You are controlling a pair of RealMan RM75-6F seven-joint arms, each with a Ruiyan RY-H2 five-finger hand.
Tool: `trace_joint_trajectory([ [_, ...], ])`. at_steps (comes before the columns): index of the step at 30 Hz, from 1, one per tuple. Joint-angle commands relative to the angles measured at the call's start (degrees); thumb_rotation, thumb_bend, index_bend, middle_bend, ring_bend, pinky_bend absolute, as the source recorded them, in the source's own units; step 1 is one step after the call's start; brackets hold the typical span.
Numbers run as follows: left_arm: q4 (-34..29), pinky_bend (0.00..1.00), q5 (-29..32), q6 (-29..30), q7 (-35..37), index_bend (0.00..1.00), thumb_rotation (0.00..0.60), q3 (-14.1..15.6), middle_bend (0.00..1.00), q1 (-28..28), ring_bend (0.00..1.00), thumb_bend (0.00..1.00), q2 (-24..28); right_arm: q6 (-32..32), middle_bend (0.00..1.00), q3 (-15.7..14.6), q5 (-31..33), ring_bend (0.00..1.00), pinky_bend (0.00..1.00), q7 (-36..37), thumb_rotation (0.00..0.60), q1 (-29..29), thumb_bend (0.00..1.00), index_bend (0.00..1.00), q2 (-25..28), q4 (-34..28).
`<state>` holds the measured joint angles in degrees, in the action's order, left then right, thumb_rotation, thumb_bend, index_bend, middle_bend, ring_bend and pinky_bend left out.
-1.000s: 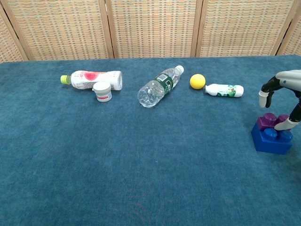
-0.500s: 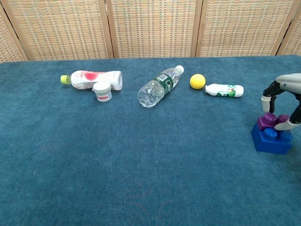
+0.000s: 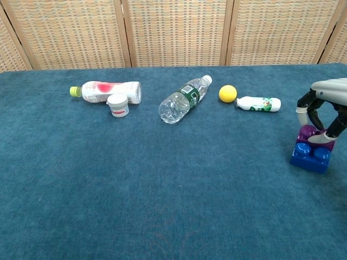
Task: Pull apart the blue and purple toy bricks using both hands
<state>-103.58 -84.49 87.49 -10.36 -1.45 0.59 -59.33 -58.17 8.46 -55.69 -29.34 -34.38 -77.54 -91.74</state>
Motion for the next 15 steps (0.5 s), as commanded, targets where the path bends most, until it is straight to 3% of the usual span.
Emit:
trace_joint_trajectory([
  [1,0.0,0.0,0.1,-0.2,0.0,0.0,0.6,0.0,0.0,0.1,0.0,0.0,0.0,-1.2,0.64,0.4,-3.9,0.26,0.04,4.2,0.6,0.6,0.32,0.63,0.8,-1.0],
  [7,0.1,0.0,0.5,-1.4,0.3,0.0,0.6,-0.9,0.0,1.4,0.0,0.0,0.3,-0.5,0.64,2.5,-9.9,0.27,0.05,15.1,0.6,0.3,0.32,0.63,1.6,-1.7],
  [15,1.5,0.0,2.4,-7.7,3.4,0.0,0.6,-4.2,0.0,6.8,0.0,0.0,1.2,0.1,0.64,6.2,-13.4,0.28,0.06,22.8,0.6,-2.5,0.32,0.63,0.1,-2.2],
])
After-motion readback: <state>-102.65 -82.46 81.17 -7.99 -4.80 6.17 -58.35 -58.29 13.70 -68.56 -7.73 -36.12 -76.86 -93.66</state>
